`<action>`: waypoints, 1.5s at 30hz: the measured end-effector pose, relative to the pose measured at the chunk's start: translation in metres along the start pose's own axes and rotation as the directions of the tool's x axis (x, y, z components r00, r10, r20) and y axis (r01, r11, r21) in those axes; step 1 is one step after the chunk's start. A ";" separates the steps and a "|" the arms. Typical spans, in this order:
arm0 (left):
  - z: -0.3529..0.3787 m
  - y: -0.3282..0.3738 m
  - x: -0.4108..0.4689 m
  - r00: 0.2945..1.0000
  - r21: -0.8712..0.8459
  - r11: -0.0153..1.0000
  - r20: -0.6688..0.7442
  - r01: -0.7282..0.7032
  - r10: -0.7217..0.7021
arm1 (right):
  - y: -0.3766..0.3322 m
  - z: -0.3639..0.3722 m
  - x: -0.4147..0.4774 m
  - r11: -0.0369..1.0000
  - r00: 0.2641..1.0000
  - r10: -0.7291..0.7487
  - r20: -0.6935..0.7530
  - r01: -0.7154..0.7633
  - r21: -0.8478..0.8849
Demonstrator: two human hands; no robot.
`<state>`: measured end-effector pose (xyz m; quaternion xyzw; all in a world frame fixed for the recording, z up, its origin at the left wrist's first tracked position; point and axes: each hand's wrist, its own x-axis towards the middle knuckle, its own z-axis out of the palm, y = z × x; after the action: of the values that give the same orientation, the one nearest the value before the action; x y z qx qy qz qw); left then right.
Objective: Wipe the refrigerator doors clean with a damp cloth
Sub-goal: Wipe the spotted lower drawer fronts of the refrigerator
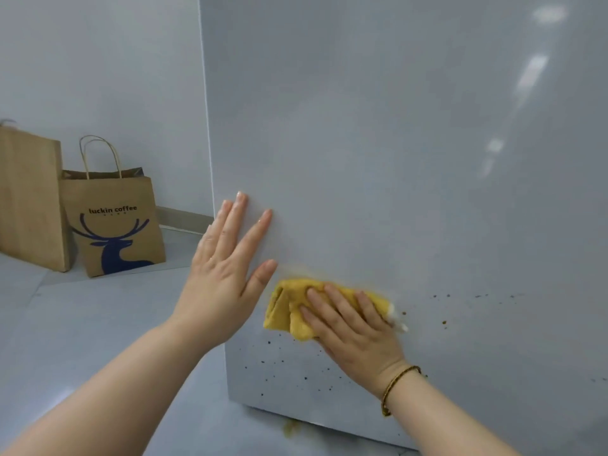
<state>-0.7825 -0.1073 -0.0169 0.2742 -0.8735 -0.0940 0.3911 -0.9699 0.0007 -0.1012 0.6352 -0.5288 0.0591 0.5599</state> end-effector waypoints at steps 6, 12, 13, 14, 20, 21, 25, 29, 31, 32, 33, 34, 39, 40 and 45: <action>0.002 0.003 -0.001 1.000 0.100 0.995 -0.023 -0.012 0.014 | 0.026 -0.010 -0.017 0.968 0.965 -0.242 0.098 0.247 -0.042; 0.020 0.020 -0.015 0.998 0.167 0.985 -0.041 -0.043 0.051 | 0.135 -0.058 0.018 0.987 0.982 0.116 -0.149 -0.130 -0.095; 0.029 0.027 -0.020 0.996 0.168 0.983 -0.020 -0.079 0.084 | 0.143 -0.061 0.021 0.970 0.956 0.217 -0.197 -0.235 -0.071; 0.038 0.032 -0.025 0.994 0.173 0.979 -0.001 -0.106 0.108 | 0.145 -0.061 0.021 0.944 0.919 0.309 -0.246 -0.327 -0.035; 0.062 0.038 -0.030 0.994 0.228 0.969 -0.021 -0.100 0.107 | 0.089 -0.034 -0.029 0.916 0.891 0.396 -0.221 -0.399 0.035; 0.063 0.037 -0.030 0.994 0.239 0.966 -0.025 -0.098 0.107 | 0.078 -0.030 -0.047 0.946 0.934 0.321 -0.159 -0.324 0.008; 0.069 0.038 -0.032 0.993 0.270 0.958 -0.043 -0.091 0.107 | 0.057 -0.020 -0.121 0.995 0.994 -0.084 0.064 0.088 -0.055; 0.068 0.039 -0.031 0.994 0.302 0.949 -0.030 -0.094 0.108 | 0.066 -0.021 -0.130 0.972 0.965 -0.220 0.140 0.229 -0.049; 0.066 0.044 -0.032 0.996 0.292 0.953 -0.006 -0.079 0.084 | 0.081 -0.026 -0.122 0.949 0.939 -0.301 0.169 0.312 -0.040; 0.065 0.047 -0.032 0.997 0.285 0.956 0.007 -0.073 0.074 | 0.092 -0.031 -0.116 0.945 0.934 -0.318 0.161 0.327 -0.032; 0.064 0.050 -0.034 0.998 0.273 0.960 0.019 -0.071 0.068 | 0.106 -0.037 -0.109 0.950 0.942 -0.306 0.138 0.312 -0.024; 0.065 0.058 -0.032 0.997 0.251 0.964 0.026 -0.082 0.078 | 0.129 -0.047 -0.100 0.961 0.956 -0.272 0.108 0.277 -0.030; 0.084 0.089 -0.031 0.975 0.204 0.954 0.034 -0.221 0.219 | 0.221 -0.087 -0.069 0.992 0.995 0.046 -0.089 -0.056 -0.114; 0.088 0.092 -0.032 0.974 0.205 0.952 0.023 -0.225 0.225 | 0.222 -0.087 -0.069 0.982 0.978 0.151 -0.141 -0.165 -0.092; 0.107 0.096 -0.031 0.973 0.286 0.934 -0.025 -0.214 0.231 | 0.161 -0.057 -0.103 0.815 0.778 0.569 -0.265 -0.576 0.059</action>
<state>-0.8829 -0.0160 -0.0723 0.2289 -0.8917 0.0839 0.3814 -1.1035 0.1372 -0.0443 0.4233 -0.6156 0.3059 0.5902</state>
